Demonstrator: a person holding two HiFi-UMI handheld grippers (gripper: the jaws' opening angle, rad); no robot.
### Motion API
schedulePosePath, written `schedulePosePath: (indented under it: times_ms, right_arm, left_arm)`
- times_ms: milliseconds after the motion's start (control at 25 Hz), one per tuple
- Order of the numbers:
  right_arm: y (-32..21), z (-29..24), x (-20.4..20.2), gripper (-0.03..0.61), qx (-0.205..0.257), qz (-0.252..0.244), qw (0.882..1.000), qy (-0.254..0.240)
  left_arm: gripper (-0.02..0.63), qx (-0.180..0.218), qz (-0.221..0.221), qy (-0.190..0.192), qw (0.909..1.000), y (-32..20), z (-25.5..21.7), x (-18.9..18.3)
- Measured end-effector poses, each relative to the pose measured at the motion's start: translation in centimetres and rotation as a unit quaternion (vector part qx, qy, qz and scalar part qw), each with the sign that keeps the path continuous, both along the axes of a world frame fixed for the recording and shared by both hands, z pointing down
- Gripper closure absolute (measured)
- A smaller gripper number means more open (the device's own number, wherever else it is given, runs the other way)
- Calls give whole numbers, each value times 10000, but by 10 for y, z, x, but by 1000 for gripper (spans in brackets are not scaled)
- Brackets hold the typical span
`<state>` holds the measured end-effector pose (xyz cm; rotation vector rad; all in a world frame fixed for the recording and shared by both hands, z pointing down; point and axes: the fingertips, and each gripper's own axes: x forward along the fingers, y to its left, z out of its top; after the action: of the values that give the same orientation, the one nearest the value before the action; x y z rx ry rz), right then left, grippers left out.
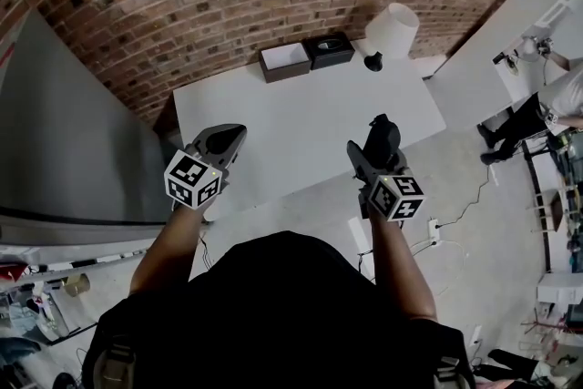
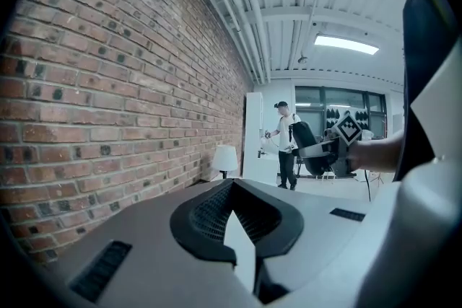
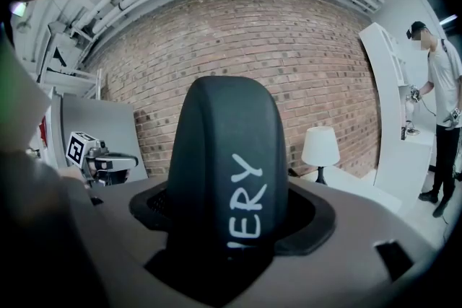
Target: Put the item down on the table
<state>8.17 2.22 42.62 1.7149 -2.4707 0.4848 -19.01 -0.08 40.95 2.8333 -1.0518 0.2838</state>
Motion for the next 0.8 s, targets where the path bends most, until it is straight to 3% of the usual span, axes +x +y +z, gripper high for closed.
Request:
schedulePosePath:
  times_ms: [240, 800]
  right_arm:
    - [-4, 2, -11, 213, -93, -31, 9998, -197]
    - [-7, 6, -10, 213, -131, -69, 9999, -58]
  left_arm:
    - [600, 49, -23, 25, 10000, -5, -2, -8]
    - [600, 168, -42, -48, 9998, -9, -7, -16]
